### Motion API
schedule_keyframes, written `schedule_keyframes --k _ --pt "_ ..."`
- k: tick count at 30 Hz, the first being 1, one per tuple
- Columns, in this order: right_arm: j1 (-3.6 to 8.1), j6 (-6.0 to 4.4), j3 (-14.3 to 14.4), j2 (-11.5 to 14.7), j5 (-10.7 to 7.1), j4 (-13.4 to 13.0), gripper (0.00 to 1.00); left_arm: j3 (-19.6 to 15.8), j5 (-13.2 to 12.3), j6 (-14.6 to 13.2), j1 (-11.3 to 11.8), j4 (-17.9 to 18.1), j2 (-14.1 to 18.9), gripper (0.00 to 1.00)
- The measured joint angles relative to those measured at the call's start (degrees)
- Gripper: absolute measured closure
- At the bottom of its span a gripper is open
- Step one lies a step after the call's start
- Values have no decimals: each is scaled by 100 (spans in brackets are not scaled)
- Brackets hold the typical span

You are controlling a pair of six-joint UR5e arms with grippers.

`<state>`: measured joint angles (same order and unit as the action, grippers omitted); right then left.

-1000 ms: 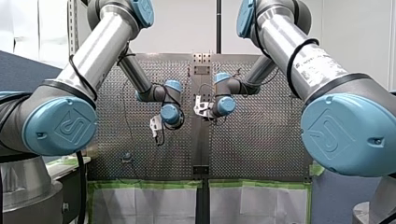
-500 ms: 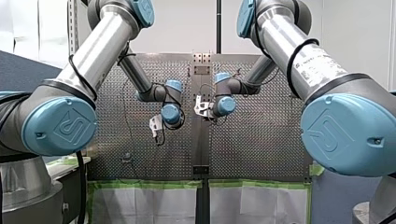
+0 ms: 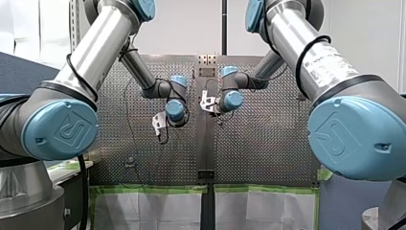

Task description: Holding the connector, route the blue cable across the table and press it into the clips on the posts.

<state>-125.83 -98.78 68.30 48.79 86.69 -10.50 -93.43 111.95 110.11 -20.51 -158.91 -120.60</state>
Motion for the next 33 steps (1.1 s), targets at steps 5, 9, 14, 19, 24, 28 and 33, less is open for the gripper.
schedule_keyframes --k 5,9,14,19,24,28,33 --pt "3 -9 0 223 -1 120 100 -37 6 -11 -63 -113 228 98" --pt "-2 -10 0 400 0 221 100 -49 13 -31 -109 -201 420 98" --pt "-32 -5 2 633 -2 415 100 -52 43 -74 -186 -408 664 98" --pt "-51 18 24 836 7 666 100 -52 209 -103 -286 -521 905 98" --pt "-45 3 112 1013 14 812 100 -53 299 -132 -382 -675 1154 98" --pt "-59 -48 180 1107 13 834 100 -54 441 -147 -452 -771 1362 98" --pt "-77 -181 357 1328 8 843 100 -57 536 -155 -547 -888 1607 98"
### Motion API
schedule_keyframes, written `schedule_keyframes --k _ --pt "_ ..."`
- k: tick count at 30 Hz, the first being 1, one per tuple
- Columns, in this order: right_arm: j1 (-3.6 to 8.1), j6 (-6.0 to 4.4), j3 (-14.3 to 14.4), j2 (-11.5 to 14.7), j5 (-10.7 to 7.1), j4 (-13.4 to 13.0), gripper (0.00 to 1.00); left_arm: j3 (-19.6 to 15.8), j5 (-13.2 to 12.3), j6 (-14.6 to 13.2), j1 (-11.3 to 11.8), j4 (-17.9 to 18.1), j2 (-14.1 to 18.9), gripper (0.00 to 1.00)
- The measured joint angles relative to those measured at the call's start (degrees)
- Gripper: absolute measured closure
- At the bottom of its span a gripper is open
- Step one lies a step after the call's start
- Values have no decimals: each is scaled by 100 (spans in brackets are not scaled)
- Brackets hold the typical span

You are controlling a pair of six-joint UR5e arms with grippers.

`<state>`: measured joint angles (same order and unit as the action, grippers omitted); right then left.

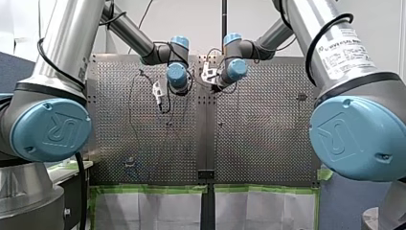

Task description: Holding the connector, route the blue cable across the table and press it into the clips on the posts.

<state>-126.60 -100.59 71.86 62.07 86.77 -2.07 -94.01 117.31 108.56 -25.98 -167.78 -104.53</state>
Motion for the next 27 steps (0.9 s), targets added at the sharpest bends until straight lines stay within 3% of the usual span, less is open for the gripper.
schedule_keyframes --k 13,20,27 --pt "-2 -52 60 626 5 -5 100 -130 52 -13 -62 -105 594 98" --pt "26 -90 61 704 -1 -10 100 -131 5 -84 -61 -9 881 98" --pt "49 -114 62 707 -8 -16 100 -132 -244 -70 30 195 865 98"
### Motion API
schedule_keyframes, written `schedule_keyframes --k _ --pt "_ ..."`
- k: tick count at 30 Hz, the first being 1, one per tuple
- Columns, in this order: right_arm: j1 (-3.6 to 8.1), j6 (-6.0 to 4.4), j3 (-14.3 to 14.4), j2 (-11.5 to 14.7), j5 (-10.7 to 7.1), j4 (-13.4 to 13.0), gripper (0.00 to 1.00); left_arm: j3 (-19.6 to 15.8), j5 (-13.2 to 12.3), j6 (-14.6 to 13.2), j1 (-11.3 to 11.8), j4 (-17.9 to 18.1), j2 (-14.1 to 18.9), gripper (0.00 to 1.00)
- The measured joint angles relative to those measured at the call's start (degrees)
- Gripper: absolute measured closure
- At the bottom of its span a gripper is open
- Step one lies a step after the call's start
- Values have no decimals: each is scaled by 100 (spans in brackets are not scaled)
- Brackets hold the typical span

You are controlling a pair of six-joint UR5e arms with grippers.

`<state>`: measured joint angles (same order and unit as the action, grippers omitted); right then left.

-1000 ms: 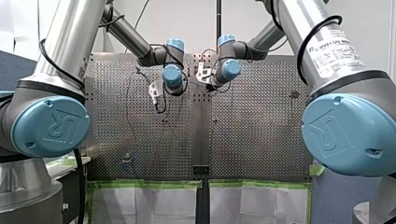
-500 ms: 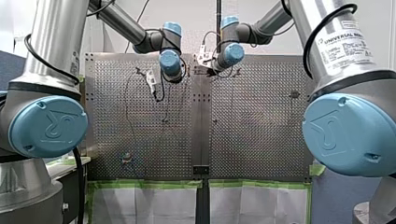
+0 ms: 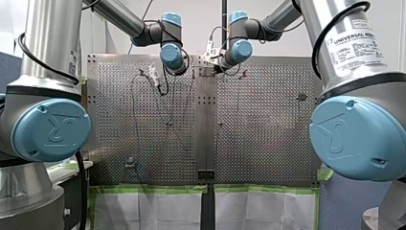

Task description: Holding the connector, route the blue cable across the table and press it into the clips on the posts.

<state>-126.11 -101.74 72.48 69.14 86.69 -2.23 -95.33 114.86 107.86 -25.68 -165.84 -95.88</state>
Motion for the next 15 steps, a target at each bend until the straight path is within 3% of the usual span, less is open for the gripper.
schedule_keyframes --k 8,15 --pt "27 -23 0 -6 -89 -8 100 2 -93 -47 94 103 -293 98" --pt "76 -72 -4 -14 -232 -27 100 23 -272 -47 215 400 -337 98"
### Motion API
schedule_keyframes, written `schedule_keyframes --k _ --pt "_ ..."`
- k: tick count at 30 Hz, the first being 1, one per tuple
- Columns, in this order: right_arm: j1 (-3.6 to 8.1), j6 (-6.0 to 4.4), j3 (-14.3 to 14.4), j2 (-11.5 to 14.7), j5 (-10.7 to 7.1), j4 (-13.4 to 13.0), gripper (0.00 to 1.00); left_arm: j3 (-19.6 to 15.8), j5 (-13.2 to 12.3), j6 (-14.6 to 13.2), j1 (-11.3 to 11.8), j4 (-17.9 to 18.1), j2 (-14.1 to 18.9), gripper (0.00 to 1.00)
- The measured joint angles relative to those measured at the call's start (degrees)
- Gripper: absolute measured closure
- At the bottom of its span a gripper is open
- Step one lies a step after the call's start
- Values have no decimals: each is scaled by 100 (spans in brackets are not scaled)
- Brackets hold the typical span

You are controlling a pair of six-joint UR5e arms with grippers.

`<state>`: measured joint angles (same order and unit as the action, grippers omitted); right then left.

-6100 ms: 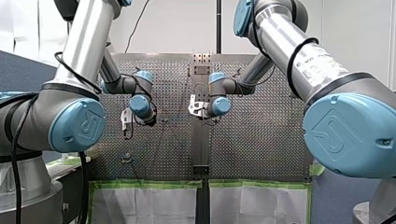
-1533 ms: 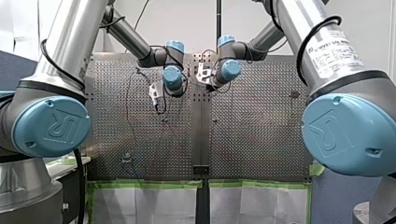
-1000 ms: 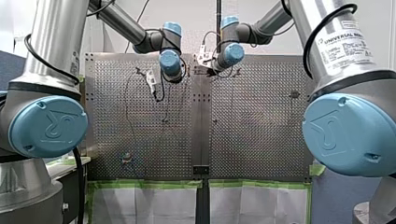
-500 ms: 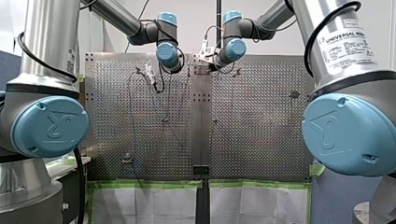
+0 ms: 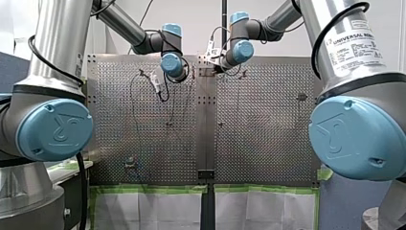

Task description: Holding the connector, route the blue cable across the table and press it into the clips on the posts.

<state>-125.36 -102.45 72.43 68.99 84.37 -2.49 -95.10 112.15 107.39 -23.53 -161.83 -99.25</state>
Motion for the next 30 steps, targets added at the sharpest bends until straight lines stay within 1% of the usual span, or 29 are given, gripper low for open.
schedule_keyframes --k 5,9,11,14,19,22,30 --pt "36 -19 -3 -9 -85 -21 100 74 -213 2 126 108 -18 98" --pt "73 -56 -12 -22 -133 -47 100 187 -366 -7 212 62 -116 98" --pt "88 -71 -22 -47 -151 -54 100 256 -402 -23 250 37 -192 98" --pt "123 -80 -33 -96 -158 -69 100 308 -426 -36 315 91 -295 98" --pt "181 -96 -65 -181 -233 -151 100 367 -488 -42 423 219 -353 98" --pt "220 -105 -109 -199 -260 -173 100 426 -543 -47 519 245 -358 98" --pt "339 -110 -204 -267 -274 -189 100 516 -859 -25 855 339 -411 98"
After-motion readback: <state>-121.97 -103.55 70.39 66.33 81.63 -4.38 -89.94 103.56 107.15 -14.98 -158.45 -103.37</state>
